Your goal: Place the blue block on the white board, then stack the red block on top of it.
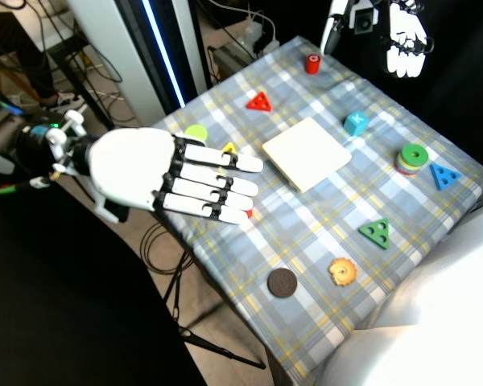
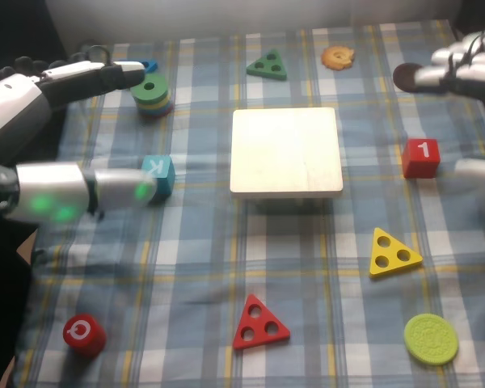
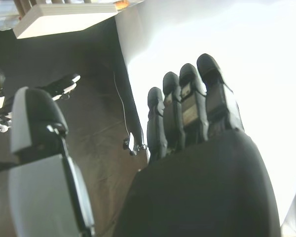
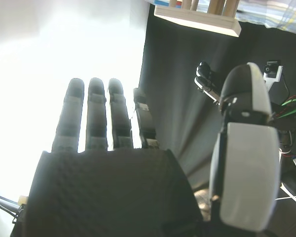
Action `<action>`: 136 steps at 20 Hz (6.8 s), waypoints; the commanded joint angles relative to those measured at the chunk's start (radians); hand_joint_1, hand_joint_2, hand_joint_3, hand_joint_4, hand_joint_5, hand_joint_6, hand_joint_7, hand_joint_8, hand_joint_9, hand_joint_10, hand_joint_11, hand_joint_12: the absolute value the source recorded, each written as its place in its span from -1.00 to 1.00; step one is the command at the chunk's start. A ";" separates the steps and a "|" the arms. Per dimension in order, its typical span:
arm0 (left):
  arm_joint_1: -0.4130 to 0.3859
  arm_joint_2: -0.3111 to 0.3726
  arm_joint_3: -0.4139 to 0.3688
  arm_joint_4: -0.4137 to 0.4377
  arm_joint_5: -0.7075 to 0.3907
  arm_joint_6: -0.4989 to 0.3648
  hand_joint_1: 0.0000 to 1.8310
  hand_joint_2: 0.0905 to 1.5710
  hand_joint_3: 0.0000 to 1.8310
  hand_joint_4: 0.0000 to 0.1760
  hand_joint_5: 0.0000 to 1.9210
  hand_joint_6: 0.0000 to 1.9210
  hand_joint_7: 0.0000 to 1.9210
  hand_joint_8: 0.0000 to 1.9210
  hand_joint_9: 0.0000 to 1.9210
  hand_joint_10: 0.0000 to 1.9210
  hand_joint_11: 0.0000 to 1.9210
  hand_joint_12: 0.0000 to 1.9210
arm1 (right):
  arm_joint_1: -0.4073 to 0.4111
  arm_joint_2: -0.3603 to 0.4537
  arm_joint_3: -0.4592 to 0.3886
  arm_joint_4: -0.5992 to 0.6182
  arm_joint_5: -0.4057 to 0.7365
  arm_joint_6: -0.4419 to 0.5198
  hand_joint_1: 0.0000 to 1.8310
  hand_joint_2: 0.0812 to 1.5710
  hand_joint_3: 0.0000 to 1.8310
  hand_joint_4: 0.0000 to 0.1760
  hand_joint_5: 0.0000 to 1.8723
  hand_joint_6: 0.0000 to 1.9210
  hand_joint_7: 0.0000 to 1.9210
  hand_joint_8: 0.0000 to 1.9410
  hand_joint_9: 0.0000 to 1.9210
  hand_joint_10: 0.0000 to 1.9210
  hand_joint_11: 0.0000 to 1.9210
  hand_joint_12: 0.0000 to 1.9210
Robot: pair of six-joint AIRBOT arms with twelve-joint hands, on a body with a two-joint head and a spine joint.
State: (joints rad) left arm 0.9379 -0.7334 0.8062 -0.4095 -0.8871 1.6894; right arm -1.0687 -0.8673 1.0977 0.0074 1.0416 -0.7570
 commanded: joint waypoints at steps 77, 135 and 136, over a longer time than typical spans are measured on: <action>-0.386 -0.481 0.330 -0.230 0.257 0.626 0.13 0.34 -1.00 1.00 0.06 -0.06 -0.29 -1.00 -0.46 -1.00 -1.00 -0.19 | 0.034 -0.033 0.027 -0.040 0.109 0.034 -0.62 0.74 -1.00 -1.00 -0.49 -1.00 -0.50 -1.00 -0.49 -1.00 -0.73 -0.38; 0.017 -0.078 -0.002 0.015 -0.360 -0.200 -0.17 0.03 -1.00 -0.07 -0.59 -1.00 -0.62 -1.00 -0.66 -1.00 -1.00 -0.09 | 0.268 -0.190 0.211 -0.100 -0.248 -0.013 0.27 0.34 -1.00 -1.00 0.13 -0.13 -0.09 -0.80 -0.10 -0.97 -0.66 0.10; 0.022 -0.073 -0.003 0.014 -0.360 -0.200 -0.17 0.03 -1.00 -0.07 -0.59 -1.00 -0.62 -1.00 -0.66 -1.00 -1.00 -0.09 | 0.290 -0.187 0.206 -0.121 -0.244 -0.013 0.27 0.34 -1.00 -1.00 0.13 -0.13 -0.09 -0.80 -0.10 -0.97 -0.66 0.10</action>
State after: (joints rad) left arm 0.9672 -0.8135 0.8024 -0.4141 -1.1229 1.4975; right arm -0.7784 -1.0538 1.3003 -0.1463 0.6689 -0.7673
